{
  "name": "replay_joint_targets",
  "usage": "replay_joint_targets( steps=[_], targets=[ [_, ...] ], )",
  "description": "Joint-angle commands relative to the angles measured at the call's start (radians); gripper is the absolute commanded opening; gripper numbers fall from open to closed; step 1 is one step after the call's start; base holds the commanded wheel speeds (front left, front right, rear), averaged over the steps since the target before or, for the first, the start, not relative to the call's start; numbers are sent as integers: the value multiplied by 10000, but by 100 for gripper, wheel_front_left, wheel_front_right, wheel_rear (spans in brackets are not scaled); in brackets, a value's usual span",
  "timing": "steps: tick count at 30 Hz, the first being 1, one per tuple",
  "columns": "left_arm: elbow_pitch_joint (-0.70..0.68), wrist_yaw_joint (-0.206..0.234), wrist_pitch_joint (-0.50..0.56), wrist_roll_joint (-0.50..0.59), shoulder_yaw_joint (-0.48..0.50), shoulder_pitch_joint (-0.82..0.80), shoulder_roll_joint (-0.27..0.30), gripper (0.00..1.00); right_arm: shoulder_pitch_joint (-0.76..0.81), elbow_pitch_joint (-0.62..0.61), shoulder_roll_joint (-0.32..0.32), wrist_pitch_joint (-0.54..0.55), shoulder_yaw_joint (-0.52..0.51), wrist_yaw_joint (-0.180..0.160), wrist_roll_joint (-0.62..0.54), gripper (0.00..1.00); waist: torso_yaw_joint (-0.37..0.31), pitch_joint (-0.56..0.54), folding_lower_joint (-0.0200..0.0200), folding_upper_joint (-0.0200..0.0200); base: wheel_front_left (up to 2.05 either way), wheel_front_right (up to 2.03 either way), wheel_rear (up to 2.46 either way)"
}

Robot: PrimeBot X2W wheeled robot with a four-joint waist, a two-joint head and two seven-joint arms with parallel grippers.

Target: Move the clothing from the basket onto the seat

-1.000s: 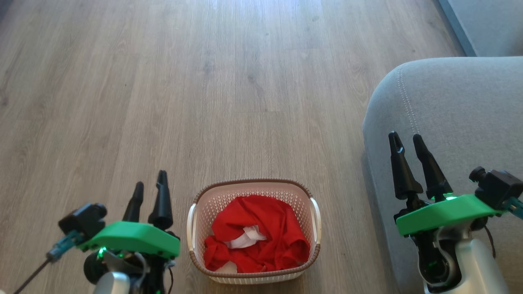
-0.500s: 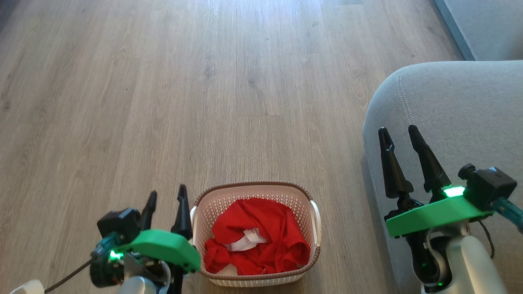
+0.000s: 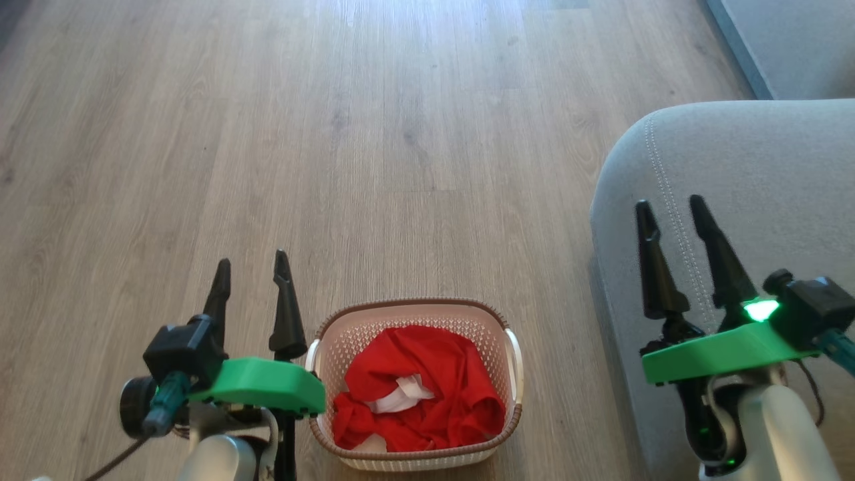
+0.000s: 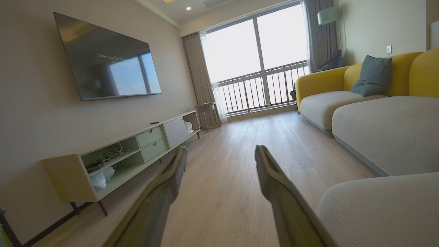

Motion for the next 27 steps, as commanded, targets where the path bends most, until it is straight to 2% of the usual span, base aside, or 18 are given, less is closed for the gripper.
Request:
replay_joint_targets(
  steps=[1,6,10,11,13,16,19,23,27],
  targets=[
    [-496,250,-173,546,317,-358,-2,100,-422,-315,-67,-160,-18,-1,-185,100,-10,-11,0,0,0,0,0],
    [-876,755,-319,1269,318,-350,-26,100,-359,4,-72,-309,-162,0,-536,100,-49,-22,0,0,0,0,0],
    [-1044,890,-407,1520,247,-289,-18,100,-363,129,-75,-399,-82,0,-917,100,-74,-29,0,0,0,0,0],
    [-1023,778,-437,1374,247,-215,-96,100,-367,164,-76,-429,-85,0,-1031,100,-81,-34,0,0,0,0,0],
    [-748,159,-495,973,399,-41,-283,100,-366,278,-78,-489,-138,0,-1301,100,-80,-50,0,0,0,0,0],
    [-403,-564,-583,1360,687,40,-421,100,-381,382,-81,-578,-221,0,-1771,100,-74,-53,0,0,0,0,0],
    [95,-997,-671,1755,897,208,-560,100,-346,566,-85,-668,-344,0,-2049,100,-79,-68,0,0,0,0,0],
    [899,-1595,-788,1852,1185,335,-666,100,-296,1274,-89,-787,-368,0,-1778,100,-92,-118,0,0,0,0,0],
    [1052,-1866,-905,2293,1321,342,-685,100,-332,1819,-93,-907,-204,0,-2124,100,-117,-135,0,0,0,0,0]
  ],
)
